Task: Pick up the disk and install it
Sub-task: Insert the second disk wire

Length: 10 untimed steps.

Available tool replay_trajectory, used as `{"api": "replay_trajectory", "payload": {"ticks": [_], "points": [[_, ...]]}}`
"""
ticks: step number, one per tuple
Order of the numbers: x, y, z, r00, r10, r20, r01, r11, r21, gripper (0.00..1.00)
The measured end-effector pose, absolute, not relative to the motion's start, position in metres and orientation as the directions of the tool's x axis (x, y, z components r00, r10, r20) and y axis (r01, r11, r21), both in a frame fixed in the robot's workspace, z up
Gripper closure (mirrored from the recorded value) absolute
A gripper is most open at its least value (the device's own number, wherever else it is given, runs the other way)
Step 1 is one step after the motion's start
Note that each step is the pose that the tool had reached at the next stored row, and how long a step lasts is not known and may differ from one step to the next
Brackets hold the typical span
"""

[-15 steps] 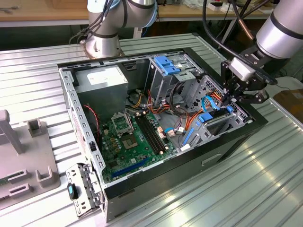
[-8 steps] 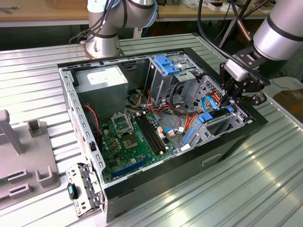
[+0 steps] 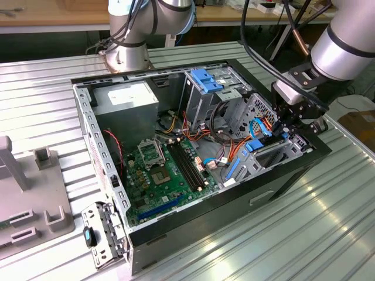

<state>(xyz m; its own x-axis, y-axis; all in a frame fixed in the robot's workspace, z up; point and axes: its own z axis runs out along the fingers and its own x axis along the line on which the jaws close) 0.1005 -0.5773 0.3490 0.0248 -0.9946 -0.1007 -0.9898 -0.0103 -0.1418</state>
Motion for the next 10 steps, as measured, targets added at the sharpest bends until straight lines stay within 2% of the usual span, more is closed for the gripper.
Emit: {"api": "replay_trajectory", "payload": {"ticks": [4, 10], "points": [[0.1003, -0.5773, 0.3489, 0.018, -0.993, -0.117, -0.99, -0.002, -0.142, 0.84], [0.1004, -0.5784, 0.3474, 0.01, -0.993, -0.118, -0.99, 0.007, -0.142, 0.84]]}}
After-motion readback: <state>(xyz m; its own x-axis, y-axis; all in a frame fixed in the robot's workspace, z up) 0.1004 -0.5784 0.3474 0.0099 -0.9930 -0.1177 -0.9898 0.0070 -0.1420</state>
